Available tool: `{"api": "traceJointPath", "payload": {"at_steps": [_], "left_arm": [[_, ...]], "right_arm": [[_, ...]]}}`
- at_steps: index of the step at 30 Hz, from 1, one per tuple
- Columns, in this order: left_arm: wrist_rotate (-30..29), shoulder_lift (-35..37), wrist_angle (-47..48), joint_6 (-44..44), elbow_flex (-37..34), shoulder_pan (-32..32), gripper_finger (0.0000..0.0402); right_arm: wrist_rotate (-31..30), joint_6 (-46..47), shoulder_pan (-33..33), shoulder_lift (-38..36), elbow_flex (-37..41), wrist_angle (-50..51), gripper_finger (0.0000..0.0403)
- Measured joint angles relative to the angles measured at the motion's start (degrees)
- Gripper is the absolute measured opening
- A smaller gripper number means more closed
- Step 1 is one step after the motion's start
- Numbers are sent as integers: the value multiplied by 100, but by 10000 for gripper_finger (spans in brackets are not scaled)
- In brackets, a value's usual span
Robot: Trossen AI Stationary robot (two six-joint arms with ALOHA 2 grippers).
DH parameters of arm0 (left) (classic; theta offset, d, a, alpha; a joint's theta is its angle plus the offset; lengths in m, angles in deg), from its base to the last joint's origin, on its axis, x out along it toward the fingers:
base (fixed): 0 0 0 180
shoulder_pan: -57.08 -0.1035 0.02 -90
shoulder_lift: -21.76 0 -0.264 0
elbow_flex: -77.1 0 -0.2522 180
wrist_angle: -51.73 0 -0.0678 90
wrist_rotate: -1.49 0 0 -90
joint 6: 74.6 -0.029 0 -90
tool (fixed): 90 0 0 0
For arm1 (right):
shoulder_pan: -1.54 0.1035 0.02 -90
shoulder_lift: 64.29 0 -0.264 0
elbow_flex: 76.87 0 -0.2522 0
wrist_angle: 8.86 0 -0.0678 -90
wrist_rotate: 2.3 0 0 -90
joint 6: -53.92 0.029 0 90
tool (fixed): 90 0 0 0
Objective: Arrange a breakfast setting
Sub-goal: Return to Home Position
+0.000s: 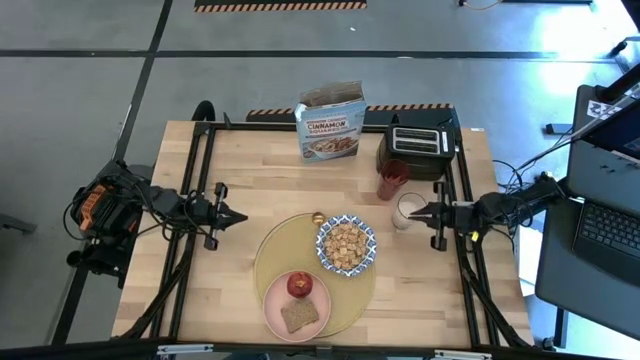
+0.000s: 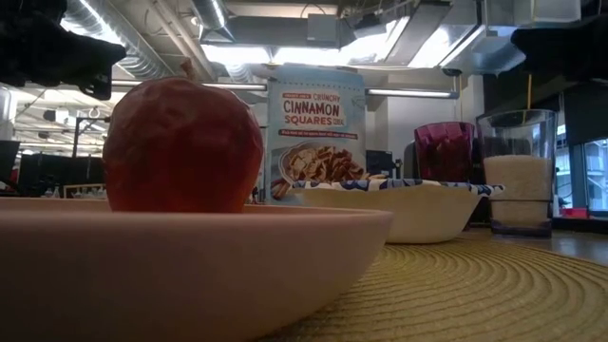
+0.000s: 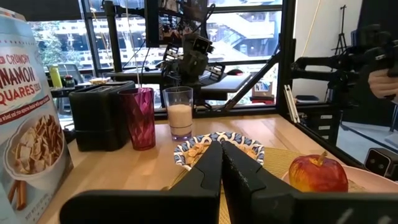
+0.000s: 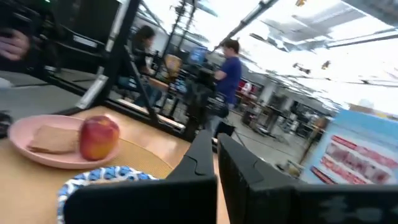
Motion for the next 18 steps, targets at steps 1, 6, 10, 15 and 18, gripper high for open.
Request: {"api": "traceJointPath", "payload": {"at_steps": [1, 6, 10, 15, 18], "left_arm": [[-2, 0, 2, 0, 0, 0, 0], [-28, 0, 2, -4, 0, 0, 0], [-86, -2, 1, -48, 0, 0, 0], [-87, -2, 2, -50, 0, 0, 0], [-92, -4, 1, -51, 0, -1, 0]], "right_arm": [[85, 1, 37, 0, 0, -7, 0], [635, 442, 159, 0, 2, 178, 0], [1123, 599, 232, 0, 2, 317, 0], [1089, 1365, 221, 4, -6, 941, 0], [517, 1601, 221, 72, -22, 889, 0]]}}
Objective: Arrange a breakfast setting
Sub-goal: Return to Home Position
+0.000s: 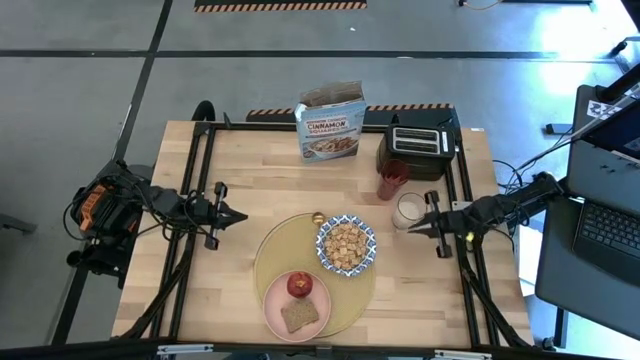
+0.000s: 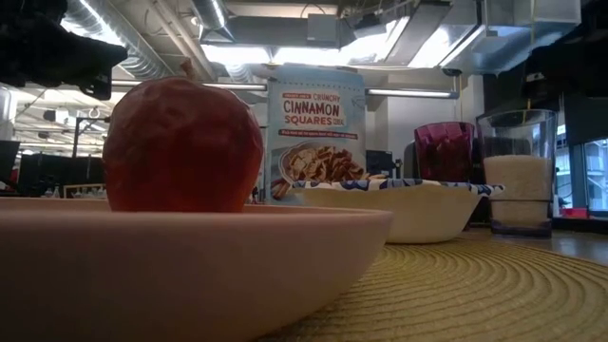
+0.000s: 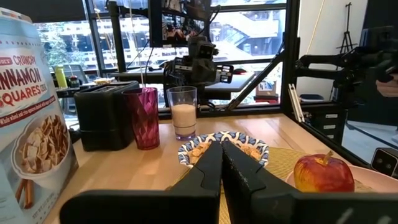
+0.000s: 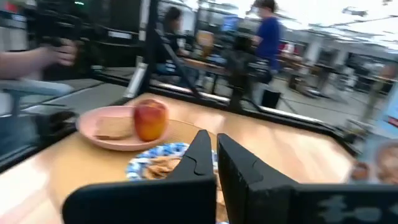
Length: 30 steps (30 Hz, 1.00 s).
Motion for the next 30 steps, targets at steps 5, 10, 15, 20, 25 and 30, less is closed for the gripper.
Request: {"api": "traceJointPath", "payload": {"at_steps": [5, 10, 15, 20, 25, 30], "left_arm": [[2, 0, -1, 1, 0, 1, 0], [4, 0, 2, -2, 0, 1, 0], [4, 0, 0, -4, 0, 1, 0], [4, 0, 0, -4, 0, -1, 0], [4, 0, -1, -4, 0, 1, 0], [4, -2, 1, -37, 0, 1, 0]], "right_arm": [[-602, 79, -4, 9, -16, -6, 0], [-842, 281, -4, 11, -157, 413, 0], [-670, 239, -4, 11, -190, 536, 0], [-547, 235, -4, 11, -190, 541, 0], [-545, 233, -4, 11, -190, 543, 0], [-543, 231, -4, 11, -190, 543, 0]]}}
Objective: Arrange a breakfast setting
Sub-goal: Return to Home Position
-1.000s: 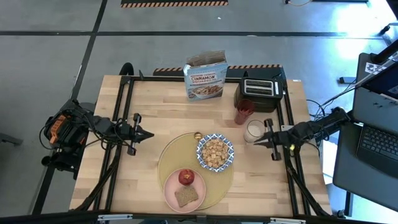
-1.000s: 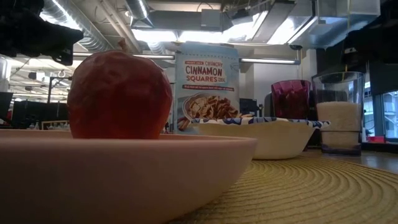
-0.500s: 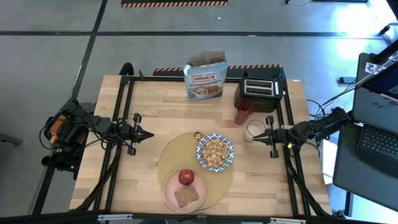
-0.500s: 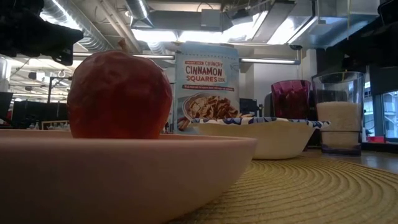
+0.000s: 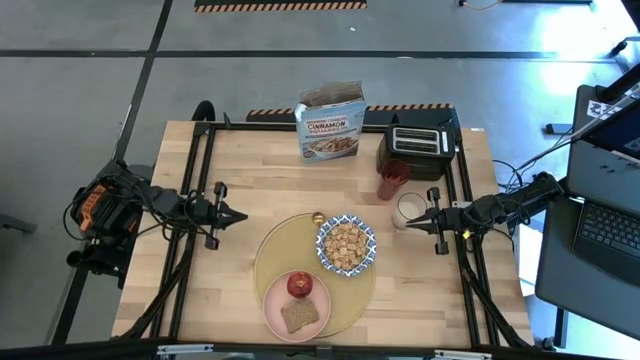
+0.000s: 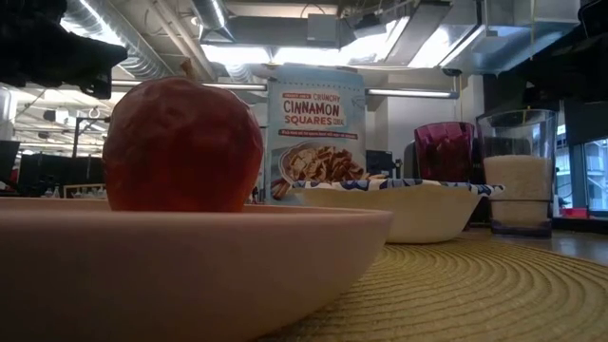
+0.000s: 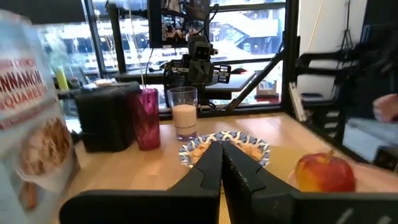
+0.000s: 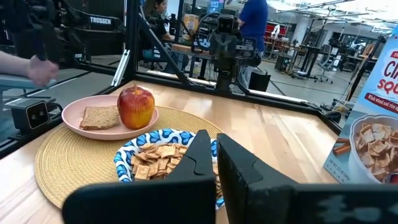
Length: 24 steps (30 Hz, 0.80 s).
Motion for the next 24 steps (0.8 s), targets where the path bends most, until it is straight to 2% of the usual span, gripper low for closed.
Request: {"api": "traceJointPath", "payload": {"at_steps": [2, 6, 9, 24], "left_arm": [[-62, 2, -4, -661, 0, -2, 0], [-219, 2, -11, -3003, 0, -2, 0], [-225, 2, -11, -3812, 0, -2, 0], [-232, 0, -12, -3978, 0, -2, 0]], "right_arm": [[0, 2, 1, 0, 2, 0, 0], [0, -1, 0, 0, 2, 0, 0], [2, 0, 1, 0, 2, -2, 0], [2, -3, 0, 0, 4, -2, 0]]}}
